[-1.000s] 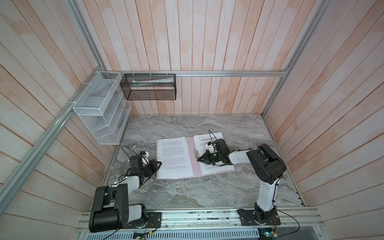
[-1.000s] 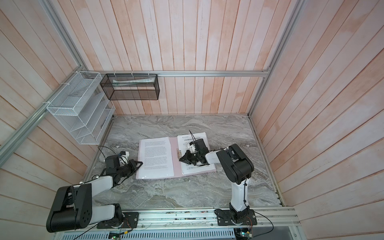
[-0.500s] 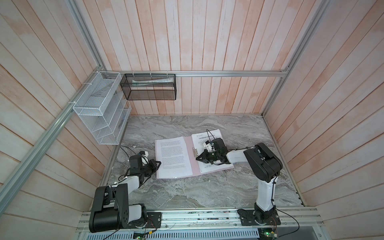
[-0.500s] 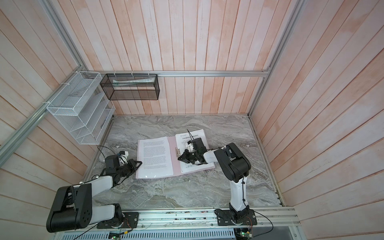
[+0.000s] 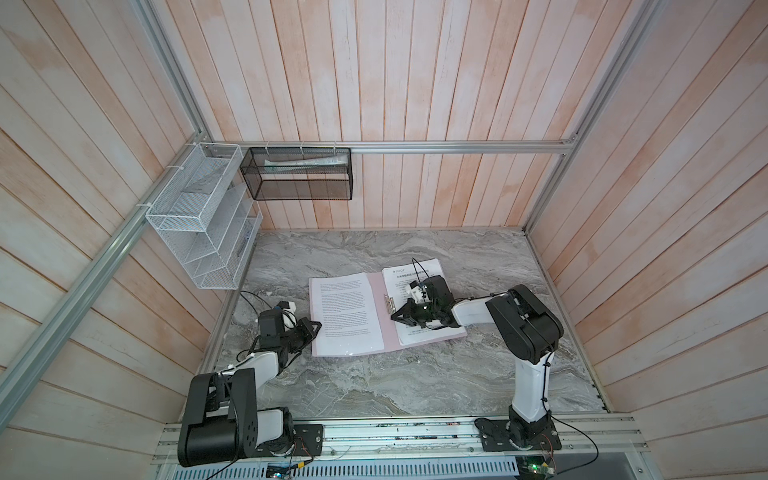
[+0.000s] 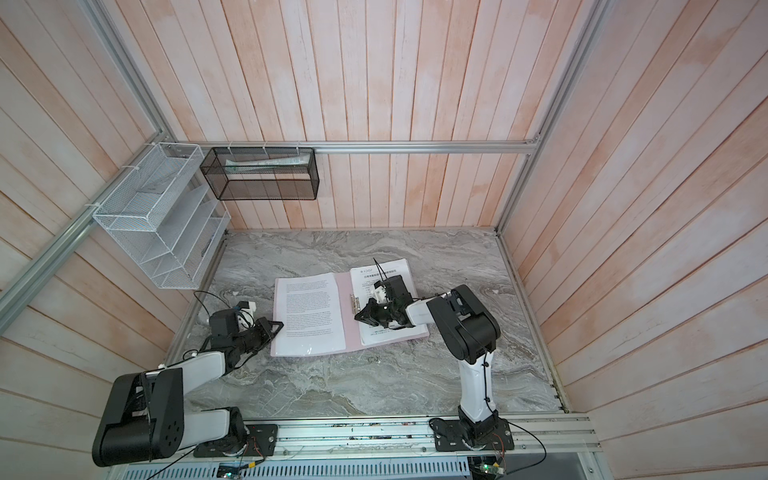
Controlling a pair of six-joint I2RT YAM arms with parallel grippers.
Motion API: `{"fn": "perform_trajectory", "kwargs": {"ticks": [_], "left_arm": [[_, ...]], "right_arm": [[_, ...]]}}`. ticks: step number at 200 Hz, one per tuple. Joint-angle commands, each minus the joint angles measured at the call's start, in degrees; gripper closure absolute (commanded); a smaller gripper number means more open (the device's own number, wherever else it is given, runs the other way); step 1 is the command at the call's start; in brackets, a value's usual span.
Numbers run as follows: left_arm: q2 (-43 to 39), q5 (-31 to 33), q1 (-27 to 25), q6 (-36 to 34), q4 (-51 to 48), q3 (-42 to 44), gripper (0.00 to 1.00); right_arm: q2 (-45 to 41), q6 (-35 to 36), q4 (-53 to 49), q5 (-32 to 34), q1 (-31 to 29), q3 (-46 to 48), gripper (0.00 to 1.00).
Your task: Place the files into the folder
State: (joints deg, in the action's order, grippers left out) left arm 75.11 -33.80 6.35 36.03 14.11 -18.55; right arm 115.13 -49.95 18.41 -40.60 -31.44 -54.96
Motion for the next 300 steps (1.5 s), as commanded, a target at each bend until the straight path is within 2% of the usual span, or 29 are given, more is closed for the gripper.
{"fn": "perform_trajectory", "kwargs": {"ticks": [1,58,95,109,122,151,164,171,194,234,270,300], "left_arm": [[-0.8,-1.1,-0.5,-1.3,-1.5,-1.1,0.89],[-1.1,-1.4,-0.5,-1.6,-1.5,-1.0,0.89],[-1.2,-1.4,-0.7,-1.5,-1.1,-0.9,0.89],[-1.2,-1.4,-0.6,-1.5,-1.1,-0.9,0.89],[-1.4,-1.6,-0.7,-1.6,-1.1,-0.9,0.89],[-1.1,-1.8,-0.6,-1.9,-1.3,-1.3,0.89],[-1.0,-1.8,-0.6,-2.4,-1.7,-1.8,0.89],[-1.1,-1.9,-0.7,-2.8,-1.9,-2.2,0.89],[-0.6,-1.9,-1.0,-4.2,-2.9,-3.7,0.88],[2.2,-1.7,-3.1,-5.7,-3.8,-7.4,0.87],[4.5,-1.7,-4.8,-5.2,-3.0,-9.5,0.87],[4.5,-0.5,-6.6,-4.5,-3.1,-10.1,0.87]], "right_arm": [[0.9,-0.9,-10.5,1.3,-0.3,1.3,0.98],[-10.3,3.1,-18.7,2.2,6.0,-0.4,0.68],[-15.5,10.0,-24.3,4.4,14.3,0.0,0.58],[-17.3,12.7,-25.0,7.0,17.1,1.1,0.48],[-18.4,14.8,-25.6,9.4,19.8,1.5,0.44],[-19.6,16.0,-26.0,12.6,21.5,1.3,0.44],[-18.9,16.5,-28.0,14.5,20.5,-0.9,0.54],[-18.5,17.1,-29.4,17.0,18.9,-2.4,0.58],[-16.3,19.8,-36.3,29.8,10.5,-10.1,0.63],[-9.9,20.0,-40.6,40.4,-0.3,-19.6,0.65],[-4.0,20.8,-43.6,44.7,-4.9,-26.9,0.76],[-1.0,21.6,-45.2,45.2,-6.2,-30.1,0.76]]}}
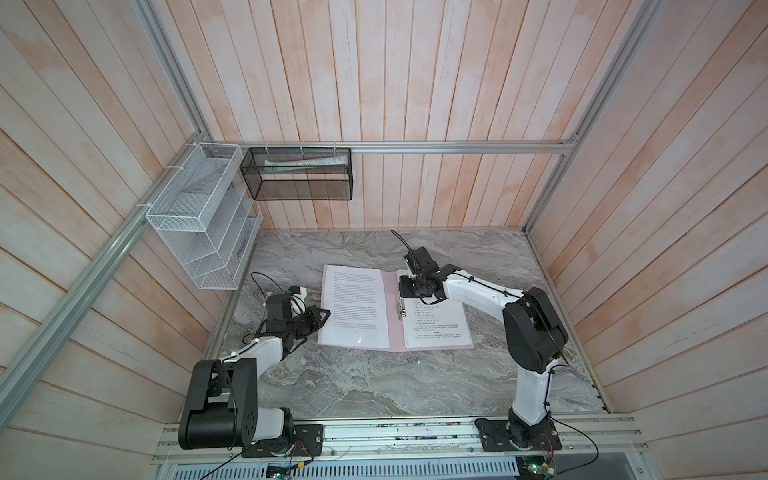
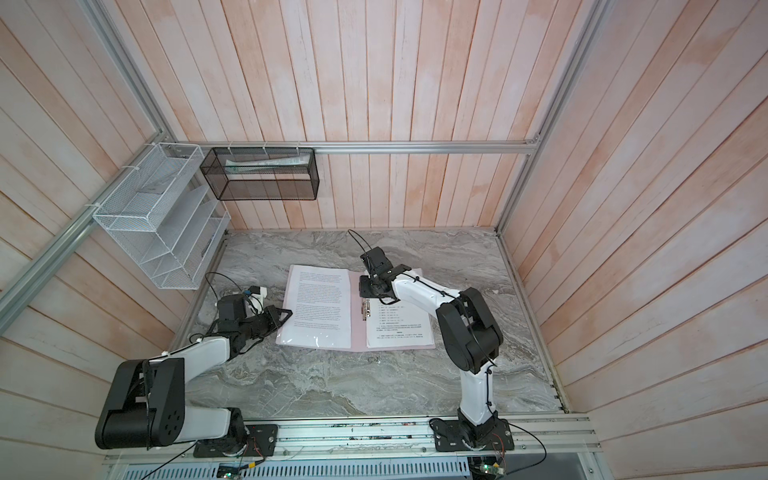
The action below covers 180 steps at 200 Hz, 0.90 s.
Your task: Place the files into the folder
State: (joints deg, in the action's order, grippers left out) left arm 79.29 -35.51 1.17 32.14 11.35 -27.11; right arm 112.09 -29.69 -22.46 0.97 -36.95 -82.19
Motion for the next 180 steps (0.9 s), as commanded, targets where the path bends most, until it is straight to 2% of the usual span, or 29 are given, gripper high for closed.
{"fn": "perform_trajectory", "kwargs": {"ticks": [1,59,180], "left_arm": [[0.3,1.2,-1.4,-0.6,-0.4,-1.5,0.87],[-0.8,2.5,-2.6,1.4,0.9,0.7,0.86],[-3.5,3.5,-2.8,1.1,-0.7,1.5,0.85]], "right_arm": [[2.2,1.4,-4.4,3.6,-0.7,-2.9,0.76],[4.3,1.7,-4.1,2.3,-1.9,-2.0,0.77],[4.8,-0.2,-2.8,0.5,-3.7,1.5,0.8]]}}
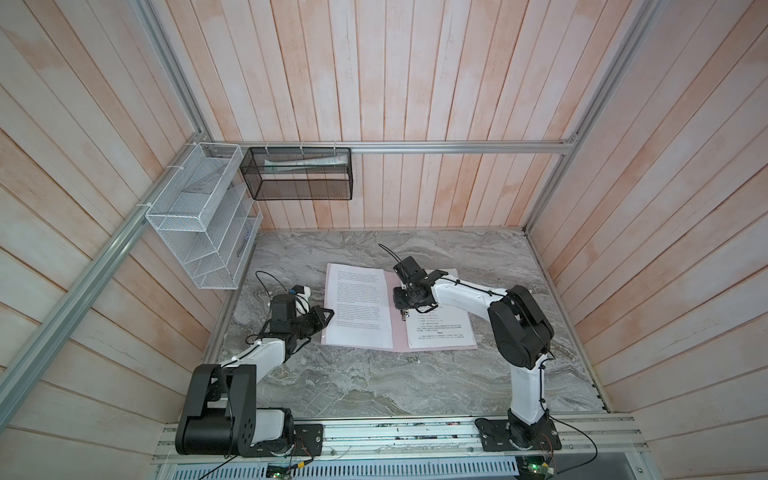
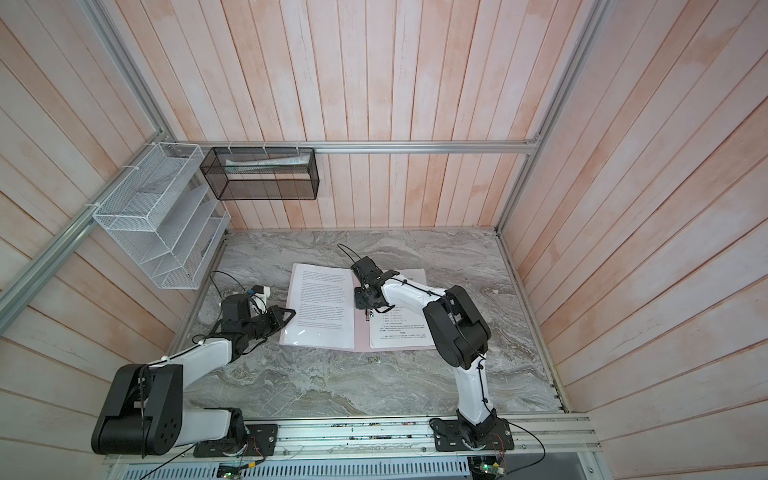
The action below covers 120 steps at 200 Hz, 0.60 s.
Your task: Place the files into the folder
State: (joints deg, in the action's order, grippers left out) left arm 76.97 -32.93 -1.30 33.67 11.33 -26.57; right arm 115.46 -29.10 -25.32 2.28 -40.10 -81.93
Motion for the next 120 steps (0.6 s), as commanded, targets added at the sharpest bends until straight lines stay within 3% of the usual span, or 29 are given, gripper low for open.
{"fn": "perform_trajectory", "kwargs": {"ticks": [1,67,120], "left_arm": [[-1.3,0.9,-0.2,-0.4,-0.7,1.0,0.85],[-2.8,1.2,-0.6,-0.5,-1.8,1.2,0.85],[-5.1,1.3,-0.5,-1.2,-3.8,0.6,0.85]], "right_arm": [[1.5,-0.8,0.1,-0.7,-0.6,1.2,0.8],[2.9,-1.1,1.2,-2.0,-1.0,1.6,0.81],[3.4,-1.2,1.9,-2.6,-1.0,2.4,0.87]]}}
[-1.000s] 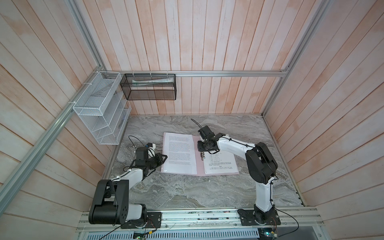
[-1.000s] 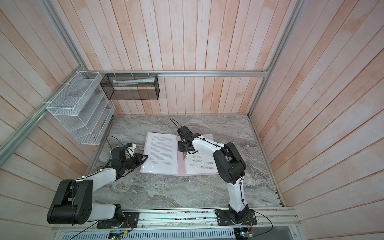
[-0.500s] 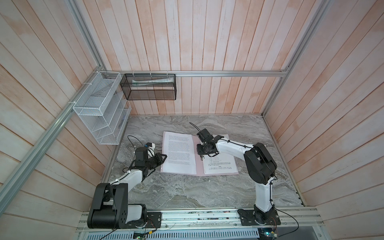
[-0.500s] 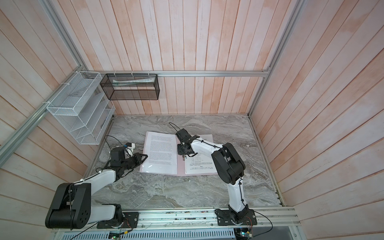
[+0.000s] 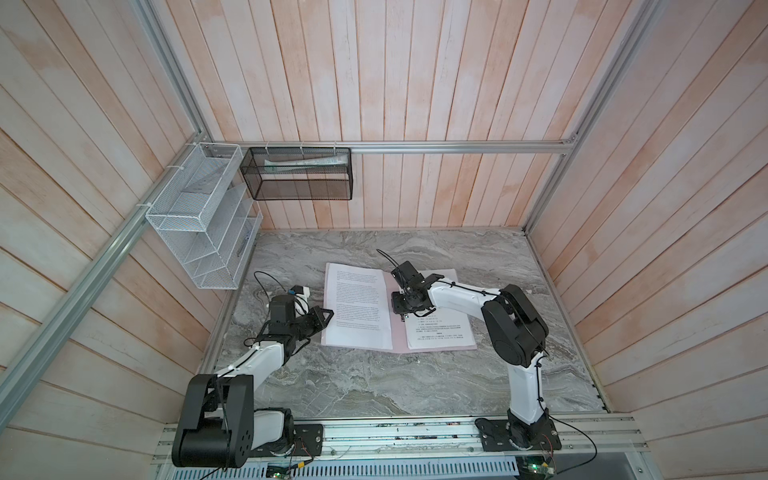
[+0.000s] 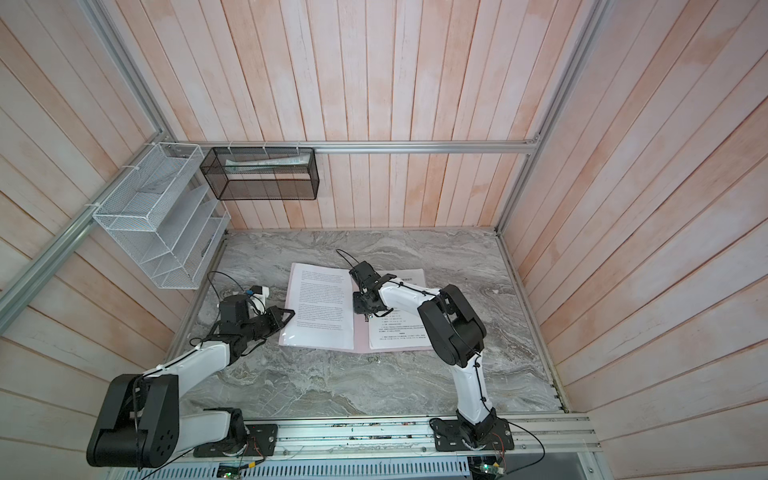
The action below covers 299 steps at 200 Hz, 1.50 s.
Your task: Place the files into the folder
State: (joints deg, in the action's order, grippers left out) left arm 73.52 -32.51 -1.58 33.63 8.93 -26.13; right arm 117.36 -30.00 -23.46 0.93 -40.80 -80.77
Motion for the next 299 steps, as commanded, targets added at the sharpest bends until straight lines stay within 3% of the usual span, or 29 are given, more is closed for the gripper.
{"fn": "perform_trajectory", "kwargs": {"ticks": [1,12,39,67,127,183,233,299], "left_arm": [[-1.7,0.8,-0.3,-1.2,-1.4,0.2,0.85],[-2.3,0.4,-0.3,-1.2,-1.5,0.0,0.83],[-4.9,-2.0,-0.4,-0.4,-0.9,-0.3,0.55],[-8.4,-7.0,-0.4,2.1,0.7,-1.1,0.4],[-12.6,-14.1,-0.5,11.3,9.9,-1.8,0.38],[-9.7,-13.8,-2.8,14.9,15.6,-4.9,0.38],[-6.6,-11.8,-7.6,16.7,19.1,-10.3,0.38],[2.8,-8.4,-18.3,16.3,22.6,-15.5,0.38]], "right_arm": [[1.5,-0.3,0.0,-1.3,-0.3,1.2,0.88],[1.7,-0.3,0.2,-2.0,-0.3,1.3,0.9],[2.2,-0.6,1.4,-3.8,-0.3,2.1,0.97],[2.2,-0.4,2.0,-4.4,-0.3,2.7,1.0],[2.5,-0.8,4.7,-8.0,0.1,4.8,1.0],[3.0,-1.9,7.5,-12.1,0.1,5.7,1.0],[3.8,-4.4,11.7,-17.7,0.2,7.0,1.0],[4.7,-11.6,25.7,-33.5,1.3,11.5,1.0]]}}
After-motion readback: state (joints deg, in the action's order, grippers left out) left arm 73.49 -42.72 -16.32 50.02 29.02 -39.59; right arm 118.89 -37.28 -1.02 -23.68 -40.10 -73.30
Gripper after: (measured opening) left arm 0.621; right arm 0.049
